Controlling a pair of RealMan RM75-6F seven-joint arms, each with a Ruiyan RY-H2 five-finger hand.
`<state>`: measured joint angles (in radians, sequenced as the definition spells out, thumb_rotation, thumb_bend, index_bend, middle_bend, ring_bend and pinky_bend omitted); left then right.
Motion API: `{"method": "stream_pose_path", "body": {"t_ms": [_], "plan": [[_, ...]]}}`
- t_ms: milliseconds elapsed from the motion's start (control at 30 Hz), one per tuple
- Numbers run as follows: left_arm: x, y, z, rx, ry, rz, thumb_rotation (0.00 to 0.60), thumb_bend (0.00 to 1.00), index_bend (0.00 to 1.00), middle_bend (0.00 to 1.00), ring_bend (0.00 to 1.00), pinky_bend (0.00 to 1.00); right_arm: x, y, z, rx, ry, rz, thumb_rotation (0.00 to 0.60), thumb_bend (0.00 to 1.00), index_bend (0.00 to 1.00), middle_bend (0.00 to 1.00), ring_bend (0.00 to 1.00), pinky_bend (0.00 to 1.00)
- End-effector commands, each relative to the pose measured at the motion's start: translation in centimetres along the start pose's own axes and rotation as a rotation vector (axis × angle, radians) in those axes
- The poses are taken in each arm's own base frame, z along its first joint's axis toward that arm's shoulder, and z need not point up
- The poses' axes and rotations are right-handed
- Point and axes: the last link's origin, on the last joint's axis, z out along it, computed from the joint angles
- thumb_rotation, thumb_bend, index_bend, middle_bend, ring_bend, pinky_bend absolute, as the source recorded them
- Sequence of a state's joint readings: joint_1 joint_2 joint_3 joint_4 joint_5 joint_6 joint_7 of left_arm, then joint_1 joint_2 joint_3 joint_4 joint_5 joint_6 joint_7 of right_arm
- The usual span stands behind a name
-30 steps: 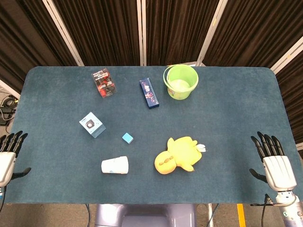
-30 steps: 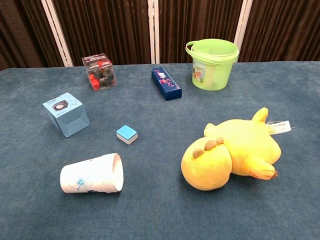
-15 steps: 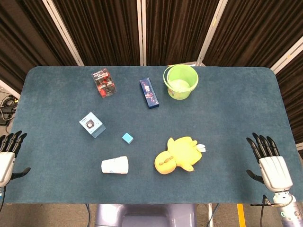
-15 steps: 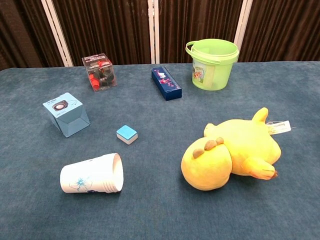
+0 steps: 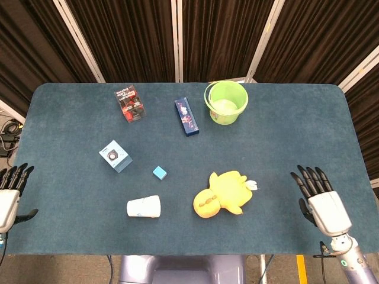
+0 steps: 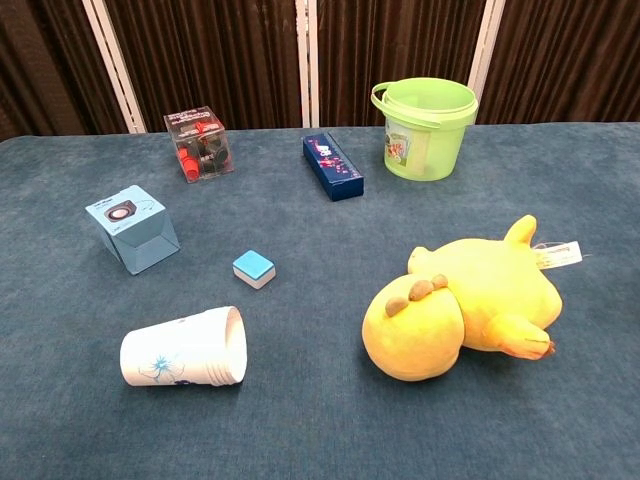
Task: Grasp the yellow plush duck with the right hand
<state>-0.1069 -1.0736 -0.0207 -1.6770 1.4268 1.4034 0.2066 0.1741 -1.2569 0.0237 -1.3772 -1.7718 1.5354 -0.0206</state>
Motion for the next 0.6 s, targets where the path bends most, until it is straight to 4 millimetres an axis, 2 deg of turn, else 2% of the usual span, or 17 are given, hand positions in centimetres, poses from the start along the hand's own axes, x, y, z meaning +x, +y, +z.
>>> {"method": "stream_pose_path", "body": {"t_ms": [33, 200, 267, 300, 600], "plan": [[-0.3, 0.1, 0.2, 0.006, -0.012, 0.007, 0.6, 0.13, 0.0, 0.0, 0.0, 0.0, -1.0, -1.5, 1.7, 0.099, 0.03, -0.005, 0.6, 0.99, 0.0, 0.0, 0.0, 0.0], [-0.3, -0.3, 0.5, 0.022, -0.013, -0.006, 0.6, 0.13, 0.0, 0.0, 0.0, 0.0, -3.2, -3.8, 3.2, 0.178, 0.003, -0.014, 0.6, 1.0, 0.0, 0.0, 0.0, 0.0], [-0.2, -0.5, 0.6, 0.027, -0.015, -0.01, 0.6, 0.13, 0.0, 0.0, 0.0, 0.0, -4.1, -5.3, 4.0, 0.208, -0.016, -0.003, 0.6, 1.0, 0.0, 0.0, 0.0, 0.0], [-0.3, -0.6, 0.7, 0.028, -0.021, -0.016, 0.6, 0.13, 0.0, 0.0, 0.0, 0.0, -4.7, -7.0, 4.6, 0.249, -0.015, 0.026, 0.6, 1.0, 0.0, 0.0, 0.0, 0.0], [-0.5, -0.8, 1.0, 0.033, -0.035, -0.022, 0.6, 0.13, 0.0, 0.0, 0.0, 0.0, -6.1, -12.0, 6.8, 0.356, -0.014, 0.077, 0.6, 1.0, 0.0, 0.0, 0.0, 0.0]]}}
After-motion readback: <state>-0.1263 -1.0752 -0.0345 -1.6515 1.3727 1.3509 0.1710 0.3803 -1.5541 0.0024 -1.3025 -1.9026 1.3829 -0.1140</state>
